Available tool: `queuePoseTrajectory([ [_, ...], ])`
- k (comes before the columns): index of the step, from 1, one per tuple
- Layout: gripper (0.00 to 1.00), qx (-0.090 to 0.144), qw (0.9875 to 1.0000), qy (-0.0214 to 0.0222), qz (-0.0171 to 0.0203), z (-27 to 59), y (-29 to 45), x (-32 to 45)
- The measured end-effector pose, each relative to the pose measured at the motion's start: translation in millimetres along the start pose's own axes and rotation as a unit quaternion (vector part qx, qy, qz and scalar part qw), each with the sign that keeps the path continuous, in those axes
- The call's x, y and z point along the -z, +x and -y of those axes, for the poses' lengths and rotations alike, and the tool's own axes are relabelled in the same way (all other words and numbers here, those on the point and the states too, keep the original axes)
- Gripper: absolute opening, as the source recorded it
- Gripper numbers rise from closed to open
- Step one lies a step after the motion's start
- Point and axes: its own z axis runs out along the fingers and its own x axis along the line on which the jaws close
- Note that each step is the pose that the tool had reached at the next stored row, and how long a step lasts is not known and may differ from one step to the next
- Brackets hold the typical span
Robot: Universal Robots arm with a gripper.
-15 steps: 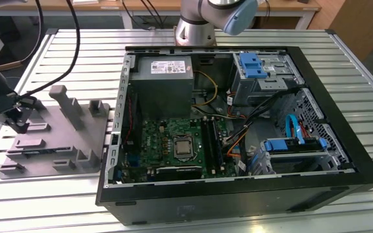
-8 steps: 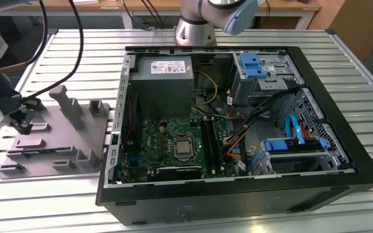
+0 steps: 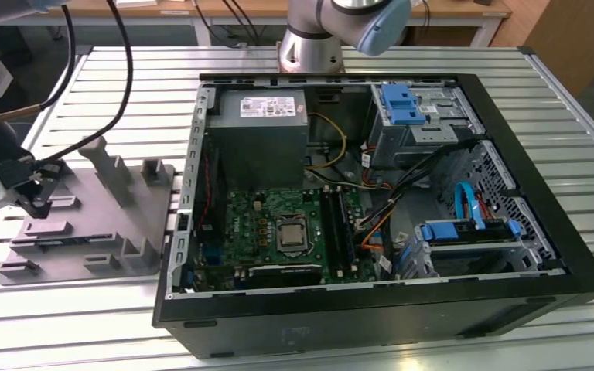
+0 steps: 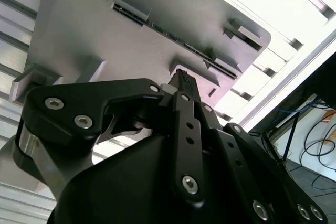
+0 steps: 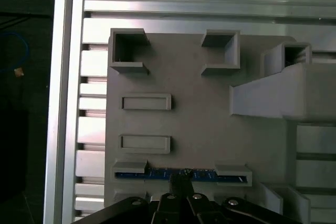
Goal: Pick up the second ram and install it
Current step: 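Reach for the second ram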
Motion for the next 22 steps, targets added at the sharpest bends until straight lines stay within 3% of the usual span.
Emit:
queuePoseTrajectory([
  [22,0.10,0.000,1.0000,0.0000,0.0000,28.5,0.4,-3.8],
])
